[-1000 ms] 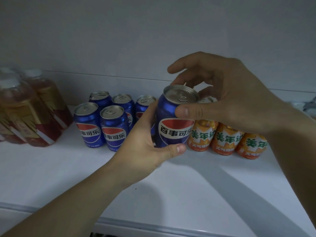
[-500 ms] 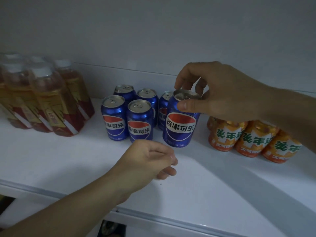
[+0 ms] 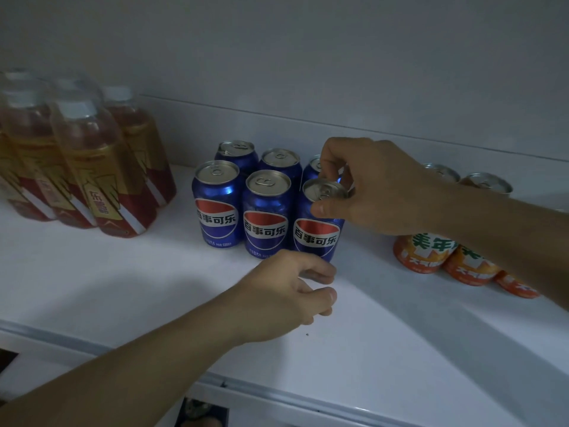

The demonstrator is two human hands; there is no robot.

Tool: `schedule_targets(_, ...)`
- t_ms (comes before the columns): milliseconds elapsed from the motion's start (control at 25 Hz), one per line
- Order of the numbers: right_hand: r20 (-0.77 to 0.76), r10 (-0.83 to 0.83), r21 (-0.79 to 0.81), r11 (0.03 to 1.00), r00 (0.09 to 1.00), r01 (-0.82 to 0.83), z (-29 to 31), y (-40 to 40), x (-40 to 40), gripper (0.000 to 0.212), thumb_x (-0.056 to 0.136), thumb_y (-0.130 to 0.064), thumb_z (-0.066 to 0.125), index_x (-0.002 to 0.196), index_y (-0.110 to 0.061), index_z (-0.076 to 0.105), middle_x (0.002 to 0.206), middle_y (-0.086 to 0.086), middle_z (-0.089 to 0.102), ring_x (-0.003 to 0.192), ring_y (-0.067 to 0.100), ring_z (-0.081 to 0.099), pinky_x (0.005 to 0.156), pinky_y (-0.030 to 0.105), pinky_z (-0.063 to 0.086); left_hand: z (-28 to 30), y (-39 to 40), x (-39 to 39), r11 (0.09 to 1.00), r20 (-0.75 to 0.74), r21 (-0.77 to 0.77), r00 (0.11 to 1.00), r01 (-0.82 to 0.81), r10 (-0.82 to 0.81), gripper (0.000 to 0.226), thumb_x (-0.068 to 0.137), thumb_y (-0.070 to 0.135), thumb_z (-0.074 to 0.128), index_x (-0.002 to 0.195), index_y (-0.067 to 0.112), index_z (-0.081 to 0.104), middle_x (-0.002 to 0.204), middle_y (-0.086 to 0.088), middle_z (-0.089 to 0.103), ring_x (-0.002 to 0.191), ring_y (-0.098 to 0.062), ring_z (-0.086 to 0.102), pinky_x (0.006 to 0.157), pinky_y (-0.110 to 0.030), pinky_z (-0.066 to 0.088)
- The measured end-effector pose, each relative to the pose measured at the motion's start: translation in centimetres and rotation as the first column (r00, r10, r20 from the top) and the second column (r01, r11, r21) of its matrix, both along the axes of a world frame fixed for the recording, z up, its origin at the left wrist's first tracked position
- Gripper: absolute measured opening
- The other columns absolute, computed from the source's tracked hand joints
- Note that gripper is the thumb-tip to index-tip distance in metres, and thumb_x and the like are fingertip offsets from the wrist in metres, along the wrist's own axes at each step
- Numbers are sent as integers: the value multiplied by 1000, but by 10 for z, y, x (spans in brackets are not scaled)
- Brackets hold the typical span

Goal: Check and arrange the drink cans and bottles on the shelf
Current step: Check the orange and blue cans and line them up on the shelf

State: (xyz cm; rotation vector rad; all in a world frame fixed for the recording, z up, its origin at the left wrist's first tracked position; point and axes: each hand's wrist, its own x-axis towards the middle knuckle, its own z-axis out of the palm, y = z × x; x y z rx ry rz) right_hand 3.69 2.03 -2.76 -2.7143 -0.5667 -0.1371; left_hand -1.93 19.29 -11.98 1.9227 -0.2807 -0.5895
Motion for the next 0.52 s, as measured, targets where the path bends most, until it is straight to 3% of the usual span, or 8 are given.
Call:
schedule_targets(280,-18,25,-5,1000,1000,-25,1,-2,1,35,79,-40,84,94,-25,56,87,-14,58,76,3,59,64,20,46,-3,2,5,999,-27,-28,999,17,-18,34,88,34,68,122,33,64,112,14,73,95,-13,75,90,-40,60)
schedule_targets(520,-45,44,3,999,998,-44,1,-6,3,32,82,-38,83,97,-27,58,91,-15,60,71,0,59,63,18,48,-2,0,5,997,-15,-77,1000,14,-15,30,94,21,65,124,23,64,120,15,66,92,-7,74,76,-26,60)
